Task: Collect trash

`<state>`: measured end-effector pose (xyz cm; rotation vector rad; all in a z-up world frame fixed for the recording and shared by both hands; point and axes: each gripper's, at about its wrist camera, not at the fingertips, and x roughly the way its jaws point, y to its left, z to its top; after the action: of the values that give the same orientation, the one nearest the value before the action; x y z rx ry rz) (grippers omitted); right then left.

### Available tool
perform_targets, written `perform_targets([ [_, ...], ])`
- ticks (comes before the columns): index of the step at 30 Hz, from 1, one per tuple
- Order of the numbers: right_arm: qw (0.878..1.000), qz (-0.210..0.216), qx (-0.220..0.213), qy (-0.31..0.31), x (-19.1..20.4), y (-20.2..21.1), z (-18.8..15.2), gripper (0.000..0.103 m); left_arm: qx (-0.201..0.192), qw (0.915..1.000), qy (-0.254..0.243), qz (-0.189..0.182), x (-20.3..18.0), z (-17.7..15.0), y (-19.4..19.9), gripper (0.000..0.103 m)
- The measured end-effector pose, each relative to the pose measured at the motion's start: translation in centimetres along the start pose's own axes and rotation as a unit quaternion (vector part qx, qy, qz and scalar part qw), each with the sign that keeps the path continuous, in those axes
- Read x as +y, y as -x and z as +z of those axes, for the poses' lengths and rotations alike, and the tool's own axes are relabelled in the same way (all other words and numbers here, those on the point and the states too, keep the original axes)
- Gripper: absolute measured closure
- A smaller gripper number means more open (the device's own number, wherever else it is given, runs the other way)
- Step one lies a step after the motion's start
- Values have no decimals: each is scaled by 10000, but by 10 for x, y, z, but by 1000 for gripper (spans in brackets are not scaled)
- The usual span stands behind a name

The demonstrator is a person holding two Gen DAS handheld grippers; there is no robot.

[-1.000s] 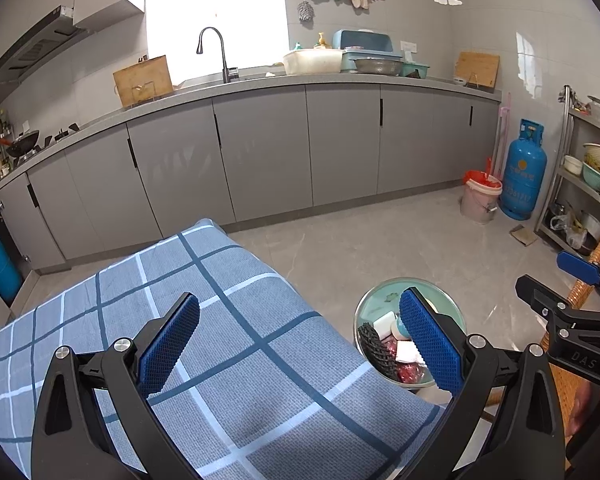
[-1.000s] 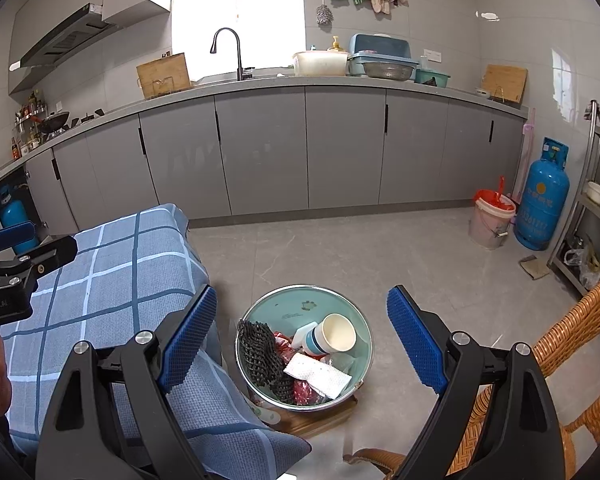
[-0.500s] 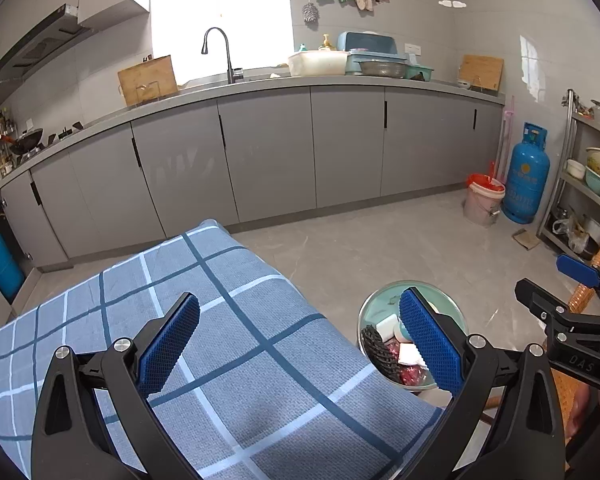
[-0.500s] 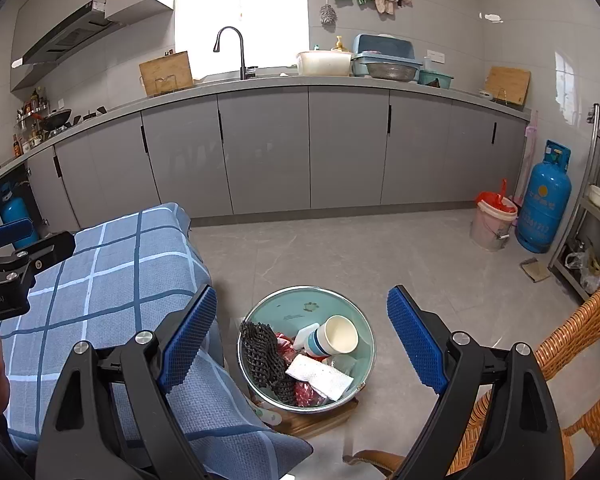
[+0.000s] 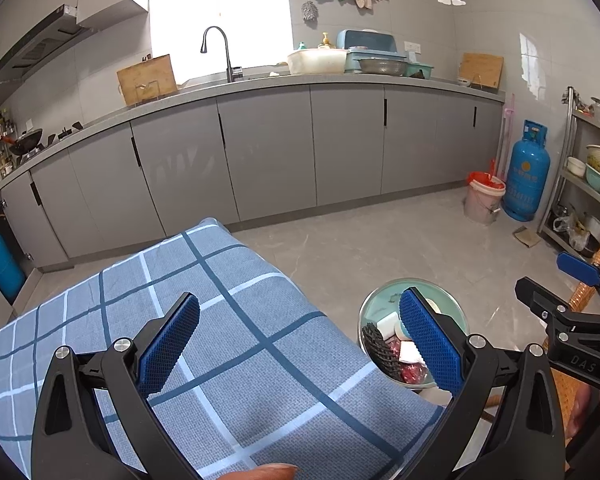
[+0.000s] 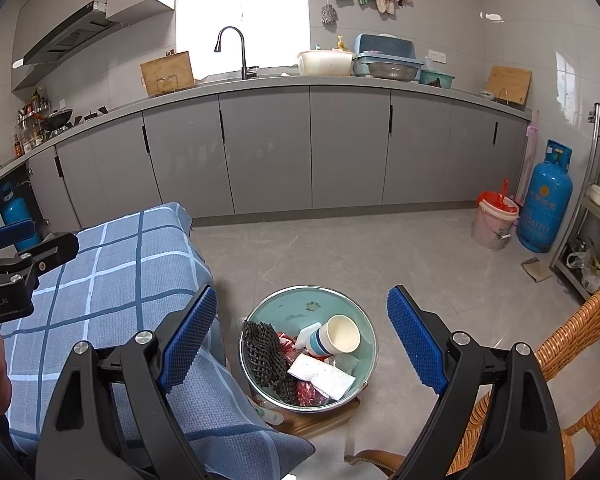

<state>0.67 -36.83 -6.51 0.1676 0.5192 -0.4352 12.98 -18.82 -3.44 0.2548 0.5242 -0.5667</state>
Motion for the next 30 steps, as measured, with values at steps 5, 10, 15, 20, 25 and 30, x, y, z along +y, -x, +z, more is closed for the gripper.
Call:
perform_targets([
  [5,10000,37,-40,31,4,0,3,16,-25,10000,-20,11,-2,0,0,4],
  [10,10000,56,-65,37,4,1,3,16,9,10000,-19,46,-3,-2,0,4],
  [15,9999,66,-74,30,3,2,4,16,46,10000,27,38,0,-2,-3,4],
  [20,9999,81,-76,36,4,3,4,16,98,9999,74,96,2,-4,-6,4],
  [25,9999,80,-75,47,5,3,4,16,36,9998,-39,188,-1,-6,-4,4],
  [30,9999,82,-79,43,5,3,4,16,76,9999,108,73,6,-3,-2,4],
])
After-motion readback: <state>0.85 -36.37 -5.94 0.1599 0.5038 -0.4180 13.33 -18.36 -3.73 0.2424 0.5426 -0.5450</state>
